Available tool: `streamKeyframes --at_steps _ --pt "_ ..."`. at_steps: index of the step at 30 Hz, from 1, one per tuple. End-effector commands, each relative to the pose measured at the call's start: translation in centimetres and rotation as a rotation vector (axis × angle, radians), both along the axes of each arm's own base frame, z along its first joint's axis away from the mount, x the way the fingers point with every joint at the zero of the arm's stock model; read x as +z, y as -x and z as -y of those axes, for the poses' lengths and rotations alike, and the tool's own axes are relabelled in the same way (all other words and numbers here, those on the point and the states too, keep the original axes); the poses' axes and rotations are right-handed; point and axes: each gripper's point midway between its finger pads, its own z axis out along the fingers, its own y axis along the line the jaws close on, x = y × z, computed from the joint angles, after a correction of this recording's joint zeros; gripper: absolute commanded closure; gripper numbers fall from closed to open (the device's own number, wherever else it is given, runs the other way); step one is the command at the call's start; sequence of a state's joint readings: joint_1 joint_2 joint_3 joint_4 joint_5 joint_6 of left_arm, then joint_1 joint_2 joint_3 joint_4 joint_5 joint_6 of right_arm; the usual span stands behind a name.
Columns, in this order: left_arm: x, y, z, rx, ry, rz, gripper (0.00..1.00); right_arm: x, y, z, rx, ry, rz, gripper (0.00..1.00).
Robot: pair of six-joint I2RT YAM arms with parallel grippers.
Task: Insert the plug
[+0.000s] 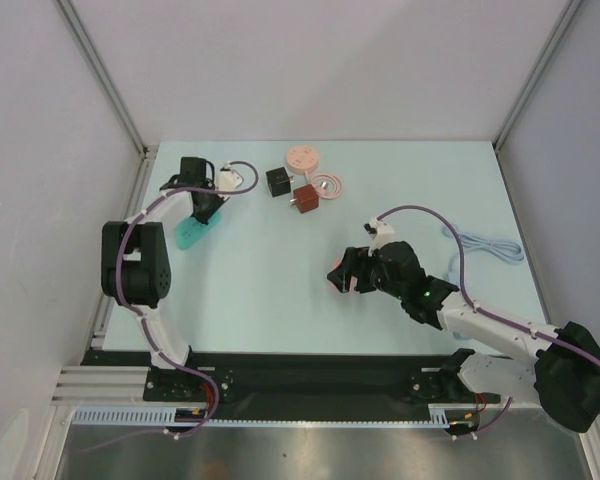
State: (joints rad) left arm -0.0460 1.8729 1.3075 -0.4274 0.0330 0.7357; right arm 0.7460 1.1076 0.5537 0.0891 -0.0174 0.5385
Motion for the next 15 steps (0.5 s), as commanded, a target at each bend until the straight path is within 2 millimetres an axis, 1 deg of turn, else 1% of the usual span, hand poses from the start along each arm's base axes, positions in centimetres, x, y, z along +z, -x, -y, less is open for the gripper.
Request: streamKeyframes --at_steps 1,2,3,6,7,8,9,10,12,13,15 --pt "-4.6 2.4 -2.1 0.035 -0.014 -0.169 1.0 1.4 -0.5 -0.3 -0.002 -0.048 0.04 0.21" --pt "-4.8 2.4 -2.0 0.034 -0.01 -0.174 1.0 1.4 -0.6 -0.2 -0.003 -0.049 0.039 0.21" --pt "-5.6 2.6 -2.0 0.034 -0.009 -0.197 1.0 1.2 -0.6 -0.3 -0.001 -0.047 0.032 0.21" --pt "-6.0 2.2 -1.3 0.023 0.028 -0.213 0.99 1.2 -0.7 -0.4 0.005 -0.053 0.028 0.21" --pt "-5.8 1.9 -1.2 0.022 0.033 -0.212 1.0 1.0 -0.7 -0.3 0.004 -0.049 0.025 0.21" --pt "-5.9 2.0 -1.1 0.022 0.038 -0.229 1.0 1.0 -0.7 -0.4 0.005 -0.051 0.024 0.21" --pt "-6.3 2.6 -1.0 0.023 0.041 -0.266 1.0 1.1 -0.8 -0.3 0.003 -0.052 0.025 0.21" --pt "-6.0 2.3 -0.9 0.021 0.045 -0.265 1.0 1.1 -0.8 -0.3 0.001 -0.053 0.024 0.21" --pt "-5.8 2.5 -0.7 0.019 0.058 -0.264 0.99 1.2 -0.9 -0.1 -0.003 -0.055 0.027 0.21" --pt "-5.3 2.9 0.2 0.007 0.075 -0.258 1.0 1.4 -0.8 0.0 -0.004 -0.059 0.029 0.21" --pt "-4.9 3.2 1.1 -0.002 0.081 -0.248 1.0 1.6 -0.9 0.2 -0.01 -0.059 0.035 0.21"
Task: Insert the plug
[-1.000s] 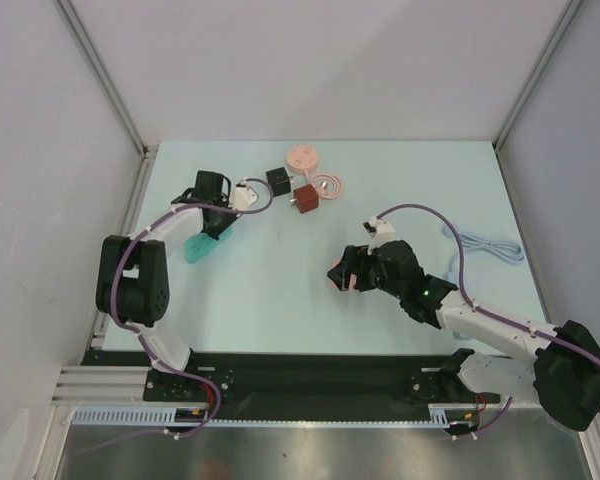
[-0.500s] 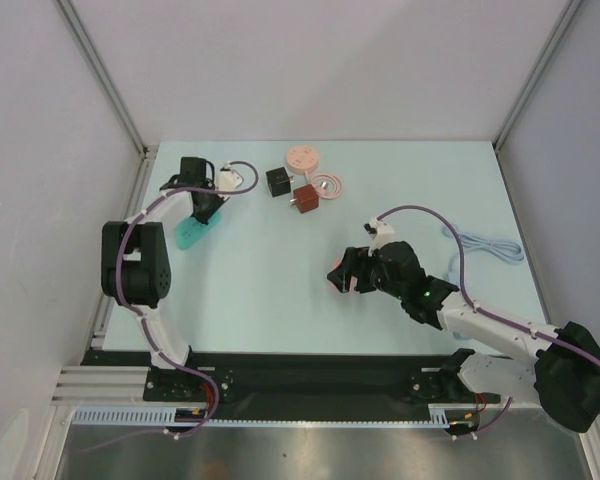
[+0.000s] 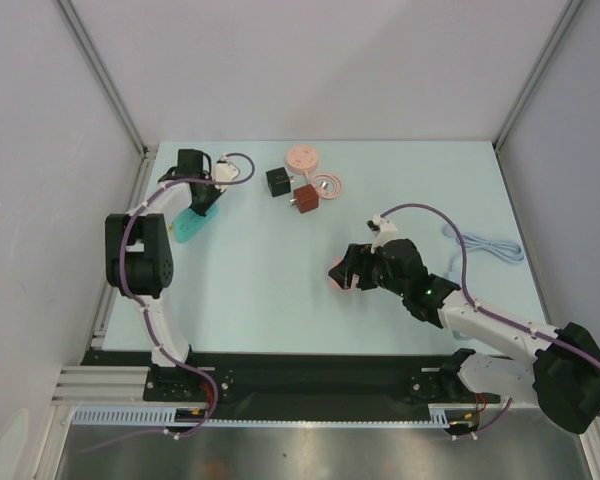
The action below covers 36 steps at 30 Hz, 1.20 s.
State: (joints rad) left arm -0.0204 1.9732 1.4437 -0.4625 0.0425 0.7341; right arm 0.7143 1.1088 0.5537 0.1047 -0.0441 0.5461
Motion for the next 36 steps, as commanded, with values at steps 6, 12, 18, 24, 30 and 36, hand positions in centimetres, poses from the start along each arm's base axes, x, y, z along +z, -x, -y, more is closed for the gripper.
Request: streamKeyframes --at_steps 6,12,18,24,30,36 --pt "-3.7 8.8 5.2 -0.073 0.113 -0.25 1.0 1.7 -0.2 0.2 -0.002 -0.041 0.045 0.21" --pt "-3.0 12.2 8.1 -0.096 0.176 -0.268 1.0 2.1 0.0 0.6 -0.01 -0.048 0.059 0.21" --pt "-1.6 16.4 14.3 -0.219 0.184 -0.267 1.0 2.3 0.1 0.5 -0.005 -0.058 0.059 0.21" --pt "-1.6 17.7 16.1 -0.279 0.127 -0.308 1.0 2.9 0.5 0.6 0.008 -0.07 0.065 0.21" --pt "-1.6 15.2 15.5 -0.332 0.027 -0.269 1.0 3.4 0.4 1.2 -0.011 -0.07 0.087 0.2" --pt "-1.5 13.1 14.9 -0.38 -0.061 -0.222 1.0 2.0 -0.8 -0.4 0.002 -0.068 0.041 0.25"
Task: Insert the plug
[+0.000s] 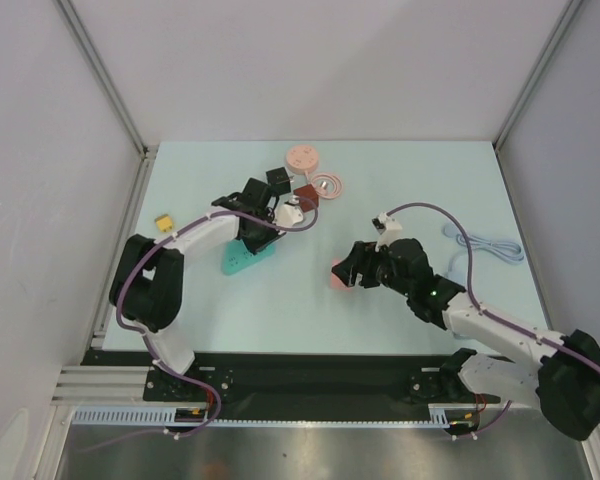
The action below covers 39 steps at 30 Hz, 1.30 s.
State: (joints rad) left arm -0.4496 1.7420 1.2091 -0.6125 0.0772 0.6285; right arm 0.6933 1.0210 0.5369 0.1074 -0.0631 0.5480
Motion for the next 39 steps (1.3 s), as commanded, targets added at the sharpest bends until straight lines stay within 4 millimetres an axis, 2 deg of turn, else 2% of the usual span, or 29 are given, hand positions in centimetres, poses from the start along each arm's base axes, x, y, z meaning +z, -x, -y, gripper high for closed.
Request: streamKeyframes --at_steps 1,6,9,10,11,14,17,19,21,22,24,25,27,30,31,32,34,35,36,37,39 --pt "-1.6 -0.2 -2.0 -0.035 -0.118 -0.019 1.0 -0.2 -1.2 -1.4 0.014 -0.018 -0.015 0.29" --pt "-0.8 -1.4 -2.2 -0.034 -0.087 0.025 1.0 -0.2 -3.3 -3.8 -0.009 -0.097 -0.062 0.38" --pt "0.0 -2.0 -2.5 -0.03 -0.067 0.045 1.0 -0.3 -5.6 -6.2 -0.039 -0.188 -0.108 0.44" --pt "0.3 -2.4 -2.6 -0.024 -0.06 0.052 1.0 -1.7 -6.4 -7.5 -0.02 -0.195 -0.14 0.45" --pt "0.5 -2.5 -2.7 -0.023 -0.052 0.052 1.0 -0.4 -7.5 -8.9 -0.01 -0.235 -0.133 0.46" --pt "0.9 -2.8 -2.6 -0.021 -0.019 0.055 1.0 -1.2 -10.2 -11.7 -0.034 -0.275 -0.188 0.51" --pt "1.2 -3.2 -2.4 -0.011 0.016 0.063 1.0 -1.4 -11.7 -13.4 -0.063 -0.34 -0.203 0.54" --pt "1.4 -3.3 -2.4 0.005 0.041 0.065 1.0 -2.5 -12.7 -14.9 -0.085 -0.362 -0.211 0.58" --pt "1.7 -3.5 -2.3 0.019 0.073 0.075 1.0 -3.5 -13.5 -16.2 -0.096 -0.384 -0.201 0.64" --pt "1.8 -3.6 -2.2 0.02 0.085 0.076 1.0 -3.8 -13.8 -16.5 -0.108 -0.396 -0.195 0.72" --pt "2.0 -3.7 -2.4 0.035 0.114 0.074 1.0 -4.2 -14.2 -17.4 -0.096 -0.465 -0.177 0.8" --pt "1.9 -3.7 -2.6 0.041 0.114 0.073 1.0 -4.0 -13.9 -18.0 -0.067 -0.494 -0.167 0.91" --pt "1.8 -3.7 -3.0 0.05 0.114 0.072 1.0 -4.1 -13.8 -18.6 -0.05 -0.536 -0.166 0.97" --pt "1.5 -3.7 -3.4 0.056 0.109 0.066 1.0 -4.5 -13.9 -19.7 -0.036 -0.566 -0.171 0.95" --pt "1.6 -3.7 -3.3 0.056 0.115 0.066 1.0 -5.4 -14.0 -20.1 -0.035 -0.557 -0.188 0.86" --pt "1.5 -3.8 -3.3 0.057 0.116 0.064 1.0 -5.2 -14.0 -20.7 -0.027 -0.566 -0.192 0.83" --pt "1.4 -3.9 -3.2 0.057 0.122 0.065 1.0 -6.2 -14.2 -21.1 -0.042 -0.54 -0.202 0.75" --pt "1.3 -3.9 -3.2 0.058 0.12 0.064 1.0 -5.8 -14.4 -21.8 -0.037 -0.534 -0.197 0.71" --pt "1.3 -3.9 -3.2 0.059 0.121 0.061 1.0 -6.8 -14.3 -22.0 -0.049 -0.497 -0.221 0.68" --pt "1.3 -3.9 -3.2 0.06 0.122 0.062 1.0 -7.0 -14.5 -22.2 -0.052 -0.479 -0.206 0.64" --pt "1.1 -4.0 -3.2 0.061 0.121 0.063 1.0 -7.6 -14.8 -22.7 -0.061 -0.454 -0.205 0.64"
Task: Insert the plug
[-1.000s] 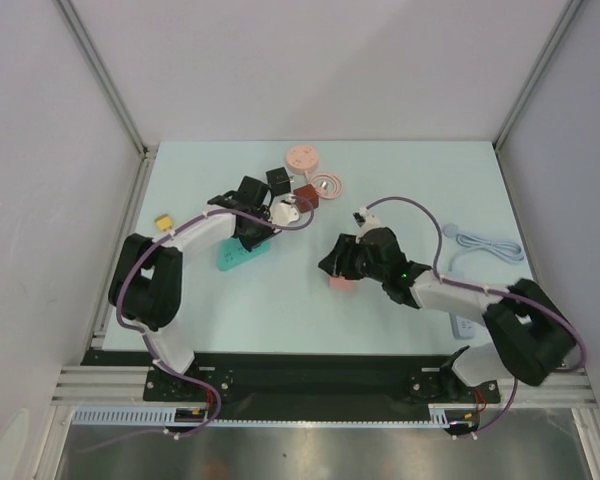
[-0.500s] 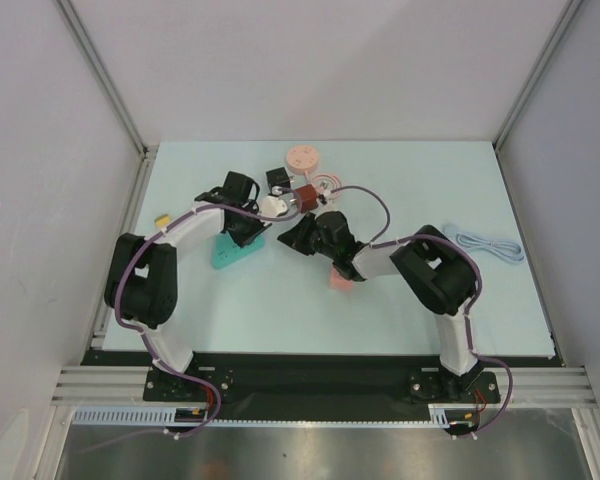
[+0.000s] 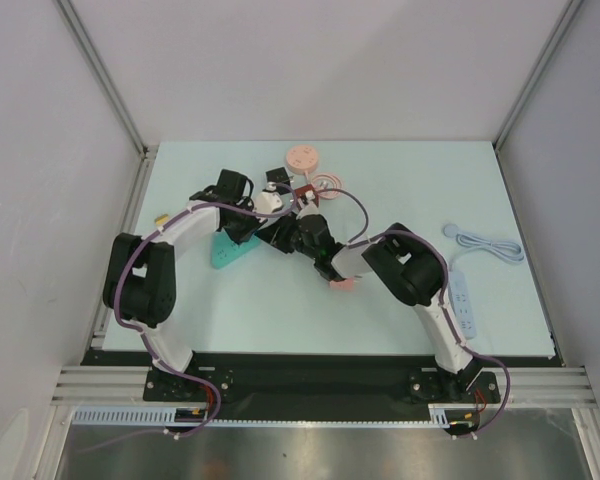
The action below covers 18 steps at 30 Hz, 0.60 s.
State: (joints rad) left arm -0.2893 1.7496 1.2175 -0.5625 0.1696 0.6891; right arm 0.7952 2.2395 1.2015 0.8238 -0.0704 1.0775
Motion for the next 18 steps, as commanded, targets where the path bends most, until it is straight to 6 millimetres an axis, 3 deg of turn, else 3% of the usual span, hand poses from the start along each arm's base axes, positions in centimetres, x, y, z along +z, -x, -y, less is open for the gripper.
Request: streamKeyframes --at_steps 1,5,18 --pt "0.7 -0.9 0.7 -0.005 0.046 0.031 1.0 0.6 -1.0 -1.4 -0.024 0.013 0.042 0.64" --pt "0.4 -1.0 0.5 0.005 0.042 0.028 1.0 -1.4 -1.6 -1.7 -0.041 0.054 0.006 0.66" --pt "1.1 -2.1 -0.1 0.028 0.026 0.058 1.0 -3.0 -3.1 -2.1 -0.095 0.137 -0.01 0.66"
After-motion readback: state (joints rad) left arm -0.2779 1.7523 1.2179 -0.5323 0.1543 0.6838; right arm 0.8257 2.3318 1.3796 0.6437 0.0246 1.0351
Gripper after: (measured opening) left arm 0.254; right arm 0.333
